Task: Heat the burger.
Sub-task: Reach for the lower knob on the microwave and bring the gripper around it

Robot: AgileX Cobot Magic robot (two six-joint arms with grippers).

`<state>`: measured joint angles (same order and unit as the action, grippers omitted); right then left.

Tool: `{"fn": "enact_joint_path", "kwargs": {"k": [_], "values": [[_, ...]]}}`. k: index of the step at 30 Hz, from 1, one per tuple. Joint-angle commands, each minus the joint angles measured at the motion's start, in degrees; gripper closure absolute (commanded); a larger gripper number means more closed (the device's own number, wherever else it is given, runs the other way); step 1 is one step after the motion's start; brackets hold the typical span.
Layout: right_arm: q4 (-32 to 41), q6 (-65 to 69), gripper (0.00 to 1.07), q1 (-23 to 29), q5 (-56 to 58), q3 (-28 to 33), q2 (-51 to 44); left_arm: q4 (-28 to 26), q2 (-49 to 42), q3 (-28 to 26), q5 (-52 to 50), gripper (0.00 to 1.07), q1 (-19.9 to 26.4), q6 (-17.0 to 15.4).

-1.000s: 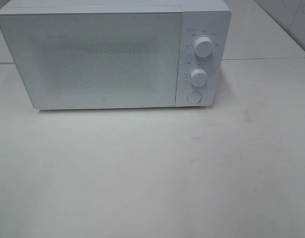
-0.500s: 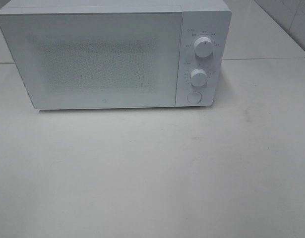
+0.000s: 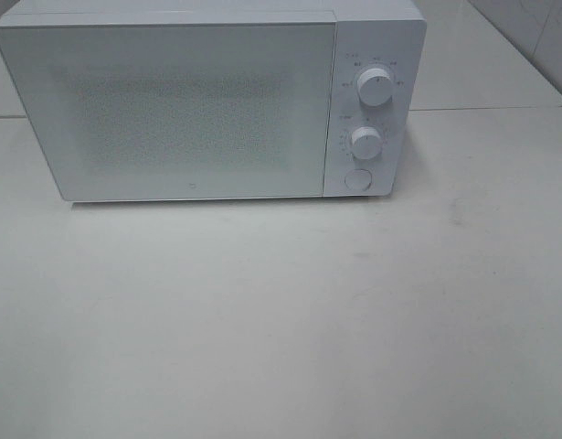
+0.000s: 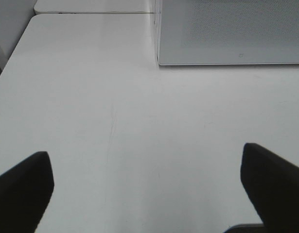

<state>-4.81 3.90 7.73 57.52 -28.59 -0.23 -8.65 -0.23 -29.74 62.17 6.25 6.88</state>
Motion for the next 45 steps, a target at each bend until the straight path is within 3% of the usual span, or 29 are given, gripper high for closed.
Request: {"fn": "enact_joint_path", "kwargs": {"k": [1, 14, 45], "values": [[-0.1, -0.3, 0.32, -0.3, -0.3, 0.1, -1.5, -0.1, -1.5, 0.1, -0.6, 0.06, 0.2, -0.3], [-0.1, 0.1, 0.32, -0.3, -4.4, -1.8, 0.0, -0.1, -1.5, 0.1, -0.6, 0.06, 0.2, -0.3], [-0.1, 0.1, 0.32, -0.3, -39.6, -1.8, 35.6, -0.1, -1.5, 0.1, -0.6, 0.06, 0.2, -0.3]]}}
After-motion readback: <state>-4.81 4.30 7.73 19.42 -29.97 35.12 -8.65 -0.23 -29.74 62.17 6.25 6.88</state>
